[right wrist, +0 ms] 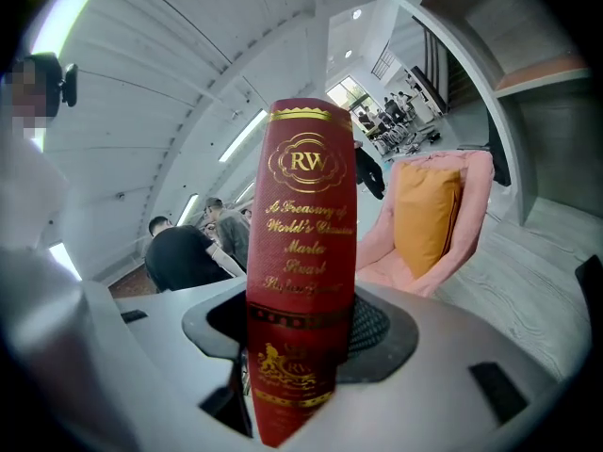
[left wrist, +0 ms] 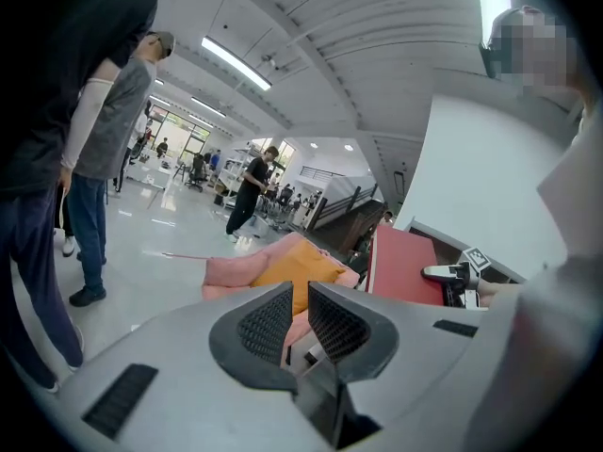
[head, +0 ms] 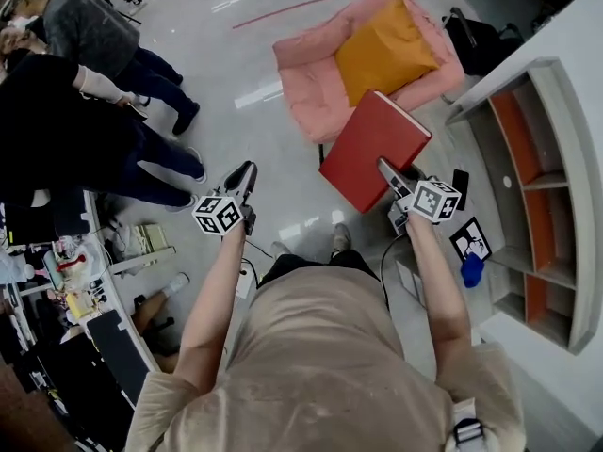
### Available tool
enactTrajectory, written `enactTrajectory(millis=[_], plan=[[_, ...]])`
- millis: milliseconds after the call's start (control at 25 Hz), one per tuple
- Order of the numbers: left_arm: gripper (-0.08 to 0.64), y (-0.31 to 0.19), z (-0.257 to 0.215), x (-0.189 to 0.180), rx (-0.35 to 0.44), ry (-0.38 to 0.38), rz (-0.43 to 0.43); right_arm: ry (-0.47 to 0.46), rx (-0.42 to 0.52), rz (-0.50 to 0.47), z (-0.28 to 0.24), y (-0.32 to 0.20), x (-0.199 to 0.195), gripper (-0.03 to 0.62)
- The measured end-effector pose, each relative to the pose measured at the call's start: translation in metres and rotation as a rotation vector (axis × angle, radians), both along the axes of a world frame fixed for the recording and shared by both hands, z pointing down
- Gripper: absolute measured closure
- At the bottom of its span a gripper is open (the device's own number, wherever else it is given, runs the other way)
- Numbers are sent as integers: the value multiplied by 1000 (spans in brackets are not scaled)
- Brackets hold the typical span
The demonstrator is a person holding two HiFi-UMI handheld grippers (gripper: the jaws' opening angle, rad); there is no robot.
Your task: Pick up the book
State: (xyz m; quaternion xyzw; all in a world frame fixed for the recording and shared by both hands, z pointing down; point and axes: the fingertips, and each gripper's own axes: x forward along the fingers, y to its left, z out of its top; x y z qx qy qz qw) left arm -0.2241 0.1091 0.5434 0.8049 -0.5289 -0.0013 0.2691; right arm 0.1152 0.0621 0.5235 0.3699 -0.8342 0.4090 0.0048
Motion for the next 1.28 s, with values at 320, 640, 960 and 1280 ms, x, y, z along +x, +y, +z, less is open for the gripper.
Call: enactTrajectory(millis=[320,640,960,1280], plan=[[522,-15,28,11,-41,-38,46,47,-61,-61,46,-7,-40,348],[522,1,65,20,-126,-68,47,185,-83,-153,87,4,-73,348],[522,16,100,40,-228,-133,70,355,-85,-268,126,28,-104,348],[522,26,115,56,-300,-161,97,469,-135,-308,154,47,-111,348]])
